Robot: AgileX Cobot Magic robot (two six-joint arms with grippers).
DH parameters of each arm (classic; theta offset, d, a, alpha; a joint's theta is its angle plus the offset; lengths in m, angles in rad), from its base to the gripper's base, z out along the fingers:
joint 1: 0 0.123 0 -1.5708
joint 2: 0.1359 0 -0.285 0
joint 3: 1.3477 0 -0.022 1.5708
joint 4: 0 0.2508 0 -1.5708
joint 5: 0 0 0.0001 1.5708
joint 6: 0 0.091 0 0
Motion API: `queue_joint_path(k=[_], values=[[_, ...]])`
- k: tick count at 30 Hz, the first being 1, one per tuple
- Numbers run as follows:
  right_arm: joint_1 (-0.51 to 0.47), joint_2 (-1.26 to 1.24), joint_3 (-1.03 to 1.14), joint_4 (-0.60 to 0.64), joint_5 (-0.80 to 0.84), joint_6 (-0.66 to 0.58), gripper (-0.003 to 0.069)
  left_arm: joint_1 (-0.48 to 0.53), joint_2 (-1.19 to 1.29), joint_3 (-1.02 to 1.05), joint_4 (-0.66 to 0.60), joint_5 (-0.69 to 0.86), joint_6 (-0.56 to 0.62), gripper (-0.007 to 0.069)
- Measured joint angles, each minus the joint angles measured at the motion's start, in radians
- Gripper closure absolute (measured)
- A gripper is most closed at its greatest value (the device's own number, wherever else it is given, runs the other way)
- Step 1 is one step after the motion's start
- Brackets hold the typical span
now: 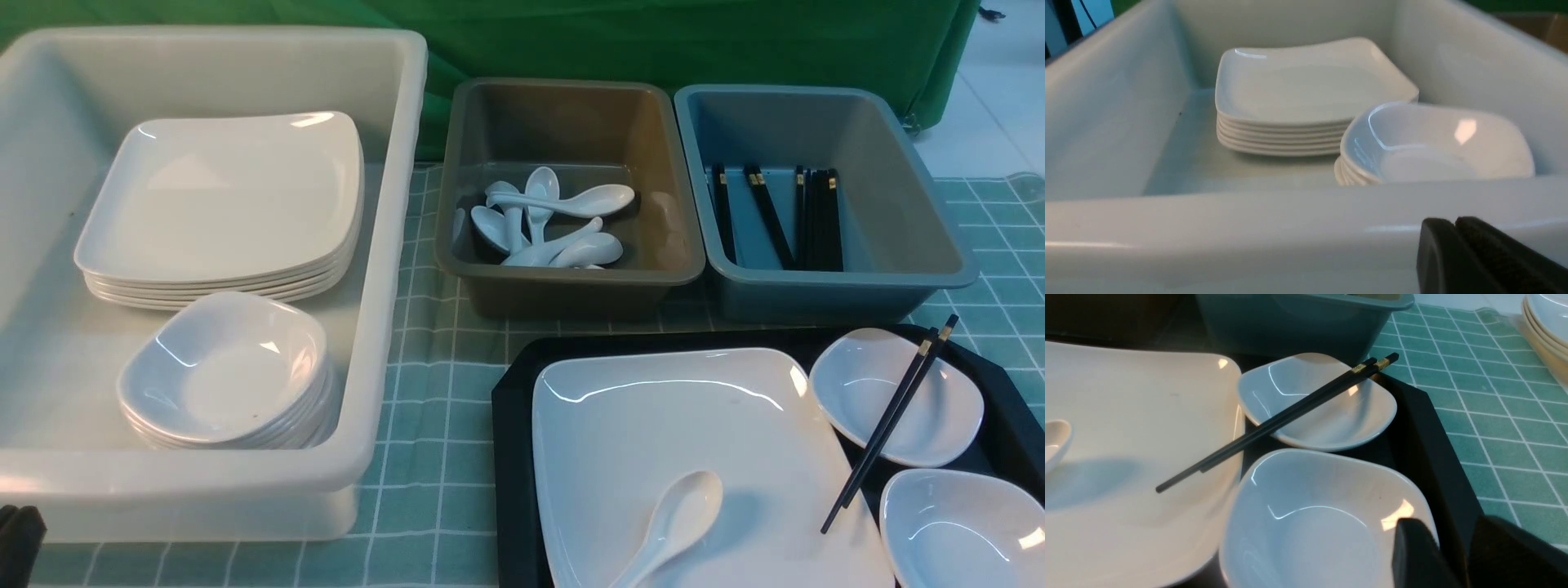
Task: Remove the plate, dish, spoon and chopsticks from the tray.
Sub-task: Use the right arm to grab a pair of chopsticks from the plate
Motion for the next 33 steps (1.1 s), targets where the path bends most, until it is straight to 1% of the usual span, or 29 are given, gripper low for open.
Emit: queue_joint_path(k=[2, 4, 7, 10, 12, 13, 15, 16, 19, 20, 23, 24, 26, 27, 28, 30, 31, 32, 33], values=[[0.000, 0.000, 0.000, 0.000, 0.000, 0.000, 0.0418, 0.000, 0.000, 0.000, -0.044, -0.034, -0.018, 0.0607], [0.000, 0.000, 0.000, 0.000, 0.000, 0.000, 0.0418, 0.000, 0.000, 0.000, -0.170, -0.110, -0.068, 0.0607], [0.000, 0.000, 0.000, 0.000, -0.007, 0.000, 0.0418, 0.000, 0.000, 0.000, -0.299, -0.177, -0.133, 0.0607], [0.000, 0.000, 0.000, 0.000, -0.015, 0.000, 0.0418, 0.000, 0.000, 0.000, -0.345, -0.203, -0.172, 0.0607], [0.000, 0.000, 0.000, 0.017, -0.034, 0.028, 0.0418, 0.000, 0.000, 0.000, -0.377, -0.217, -0.202, 0.0607], [0.000, 0.000, 0.000, 0.041, -0.055, 0.061, 0.0418, 0.000, 0.000, 0.000, -0.383, -0.228, -0.221, 0.0607], [0.002, 0.000, 0.000, 0.123, -0.147, 0.193, 0.0418, 0.000, 0.000, 0.000, -0.390, -0.269, -0.288, 0.0607], [0.003, 0.000, 0.000, 0.157, -0.201, 0.278, 0.0418, 0.000, 0.000, 0.000, -0.390, -0.302, -0.337, 0.0607], [0.007, 0.000, 0.000, 0.204, -0.351, 0.496, 0.0418, 0.000, 0.000, 0.000, -0.376, -0.428, -0.463, 0.0607], [0.007, 0.000, 0.000, 0.209, -0.398, 0.533, 0.0418, 0.000, 0.000, 0.000, -0.354, -0.478, -0.505, 0.0607], [0.007, 0.000, 0.000, 0.217, -0.458, 0.546, 0.0418, 0.000, 0.000, -0.025, -0.320, -0.494, -0.541, 0.0607], [0.007, 0.000, 0.000, 0.221, -0.505, 0.550, 0.0418, 0.000, -0.001, -0.083, -0.287, -0.460, -0.557, 0.0607], [0.007, 0.000, 0.000, 0.223, -0.541, 0.562, 0.0419, 0.000, 0.001, -0.134, -0.265, -0.427, -0.557, 0.0607], [0.010, 0.000, -0.002, 0.221, -0.600, 0.596, 0.0435, 0.000, 0.024, -0.258, -0.213, -0.329, -0.557, 0.0607], [0.018, 0.000, -0.018, 0.207, -0.591, 0.614, 0.0456, 0.000, 0.055, -0.327, -0.181, -0.263, -0.557, 0.0607], [0.042, 0.014, -0.107, 0.121, -0.469, 0.620, 0.0533, 0.000, 0.114, -0.454, -0.135, -0.125, -0.557, 0.0607], [0.062, 0.035, -0.186, 0.056, -0.356, 0.616, 0.0578, 0.000, 0.159, -0.510, -0.121, -0.053, -0.555, 0.0607], [0.066, 0.048, -0.204, 0.049, -0.305, 0.611, 0.0591, 0.000, 0.169, -0.539, -0.119, -0.015, -0.550, 0.0607], [0.098, 0.099, -0.333, -0.010, -0.146, 0.588, 0.0615, 0.000, 0.241, -0.635, -0.114, 0.132, -0.508, 0.0607]])
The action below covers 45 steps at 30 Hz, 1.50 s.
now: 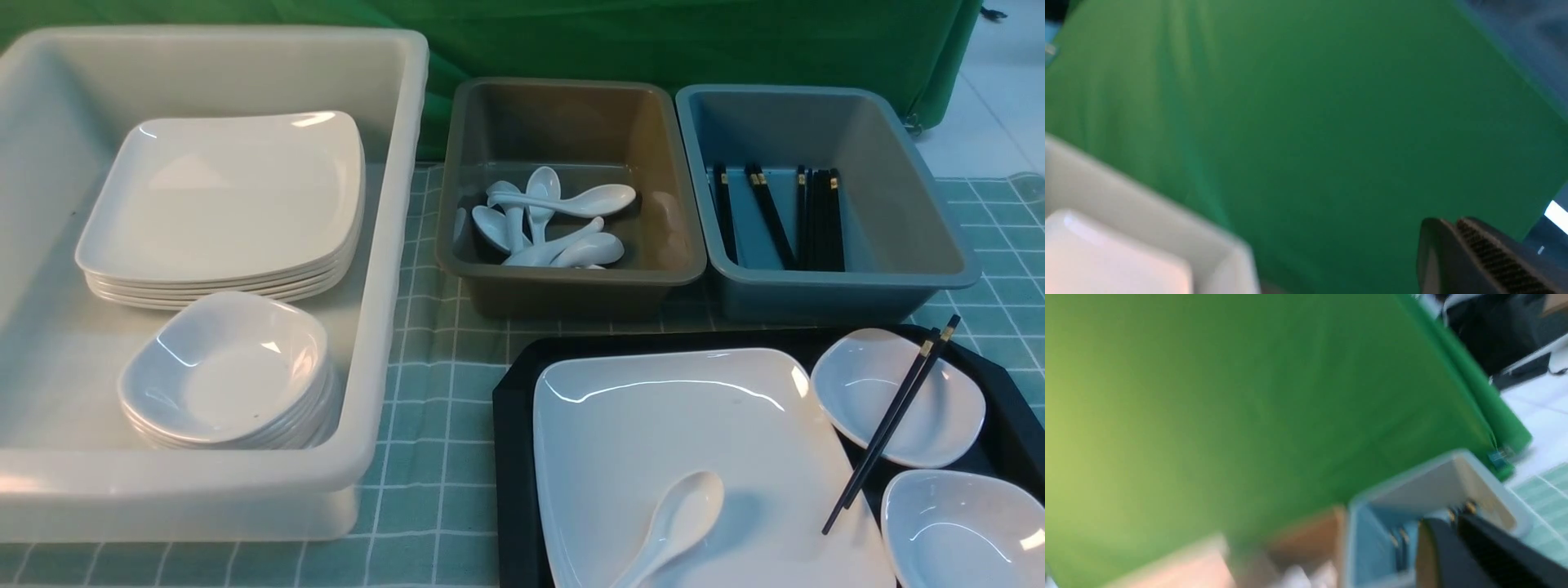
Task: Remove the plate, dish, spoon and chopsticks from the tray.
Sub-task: Use the right arm to grab a pair of chopsticks from the plate
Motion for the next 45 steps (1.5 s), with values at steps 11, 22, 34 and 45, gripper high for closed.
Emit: queue_joint_path(k=[11, 22, 34, 45], values=[[0.228, 0.721, -0.608, -0.083, 0.872, -0.264, 0.0641, 0.000, 0.579, -0.280, -0.267, 0.740, 0.521, 0.0607], [-0.056, 1.157, -0.780, 0.176, 0.910, -0.546, 0.0642, -0.167, 0.689, -0.283, -0.344, 0.761, 0.604, 0.0624], [-0.168, 1.523, -0.795, 0.196, 0.649, -0.436, 0.0175, -0.616, 0.767, -0.283, -0.124, 0.599, 0.326, 0.0624], [-0.160, 1.680, -0.795, 0.289, 0.462, -0.382, 0.0103, -0.628, 0.814, -0.283, -0.081, 0.568, 0.311, 0.0624]])
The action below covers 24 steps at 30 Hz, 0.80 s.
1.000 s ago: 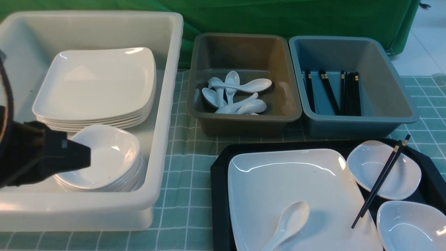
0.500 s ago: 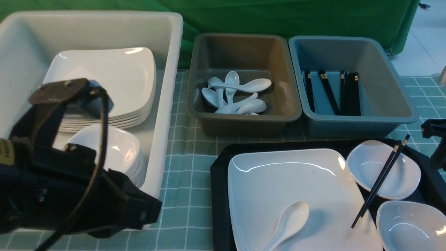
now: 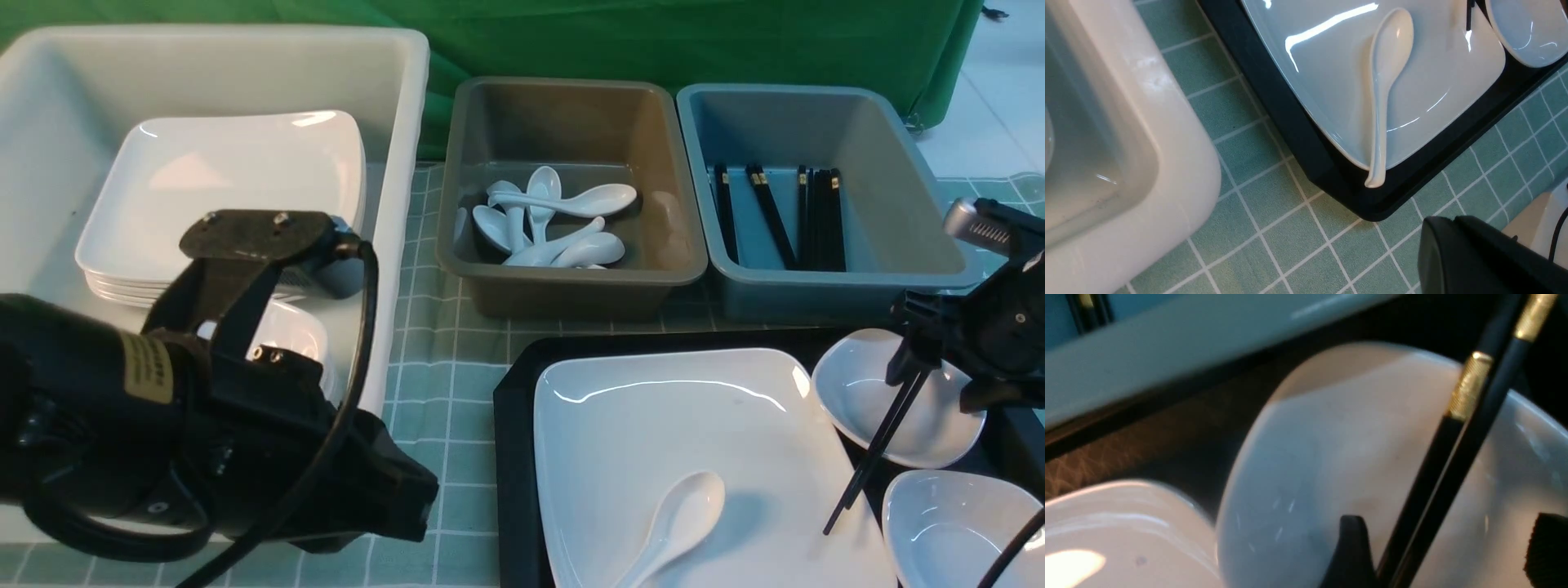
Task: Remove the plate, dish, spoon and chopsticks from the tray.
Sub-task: Use the right arm to grab a pair of chopsticks from the plate
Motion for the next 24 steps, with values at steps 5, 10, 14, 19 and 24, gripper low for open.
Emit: queue_joint_path(k=[5, 10, 14, 19, 24], values=[[0.001, 0.031, 0.000, 0.029, -0.028, -0.006, 0.0103, 0.000, 0.000, 0.000, 0.028, -0.006, -0.036, 0.0624], [0.002, 0.041, 0.000, 0.032, -0.038, -0.017, 0.0167, 0.000, 0.000, 0.000, 0.046, -0.023, -0.051, 0.0624], [0.003, 0.041, 0.000, 0.033, -0.060, -0.019, 0.0330, 0.000, 0.000, 0.000, 0.040, -0.057, -0.053, 0.0624], [0.005, 0.041, -0.001, 0.036, -0.077, -0.019, 0.0470, 0.000, 0.000, 0.000, 0.035, -0.075, -0.053, 0.0624], [0.010, 0.041, -0.001, 0.036, -0.078, -0.019, 0.0468, 0.000, 0.000, 0.000, 0.035, -0.075, -0.053, 0.0622]])
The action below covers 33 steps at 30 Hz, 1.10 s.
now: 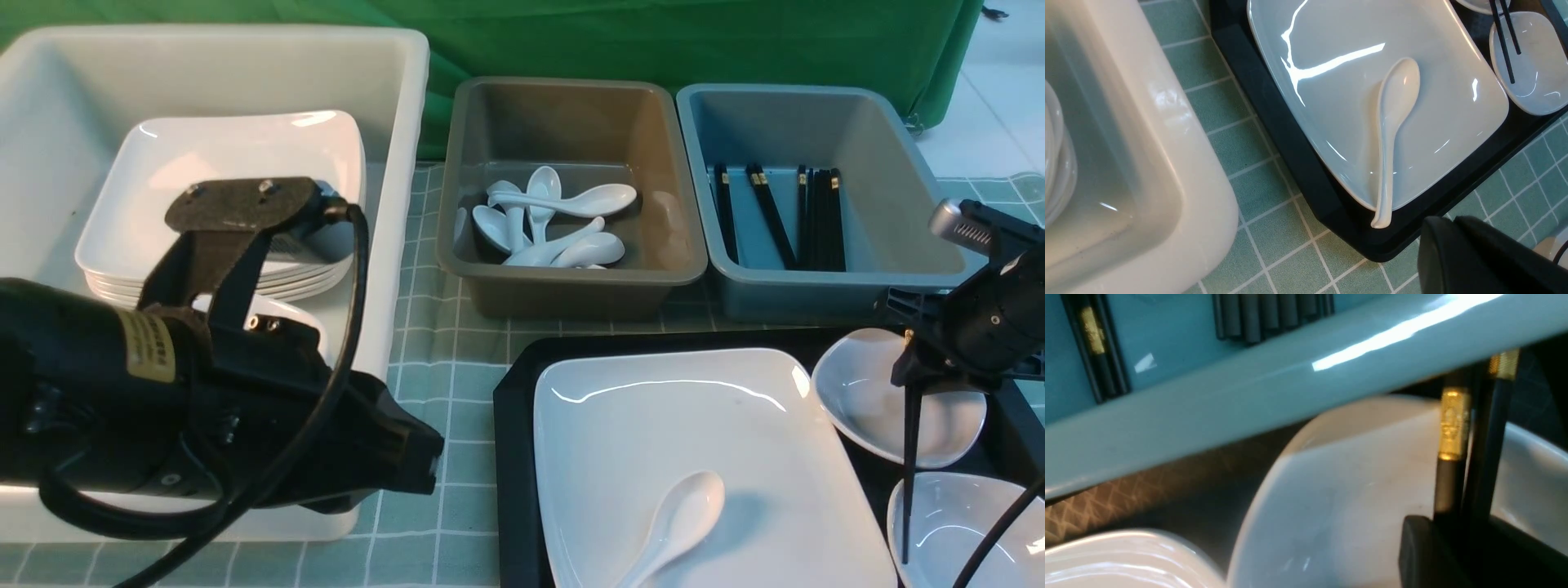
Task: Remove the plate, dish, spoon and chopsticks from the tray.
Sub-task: Use the right arm to grab a pair of chopsticks from the plate
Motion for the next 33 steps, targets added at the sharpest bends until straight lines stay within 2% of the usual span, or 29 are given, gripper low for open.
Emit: queue_joint_path(k=[6, 15, 21, 22, 33], values=[[0.001, 0.000, 0.000, 0.000, 0.000, 0.000, 0.0384, 0.000, 0.000, 0.000, 0.000, 0.000, 0.000, 0.0616], [0.033, 0.000, 0.000, 0.000, -0.010, 0.001, 0.0389, 0.000, 0.000, 0.000, -0.002, -0.001, -0.003, 0.0616], [0.039, 0.004, 0.001, 0.003, -0.004, 0.006, 0.0461, 0.000, 0.000, 0.000, -0.035, 0.010, -0.003, 0.0616], [0.039, 0.007, 0.001, 0.008, 0.011, 0.009, 0.0505, 0.000, 0.000, 0.000, -0.043, 0.022, -0.003, 0.0616], [0.039, 0.005, 0.001, 0.011, 0.020, 0.029, 0.0506, 0.000, 0.000, 0.000, -0.053, 0.054, -0.004, 0.0616]])
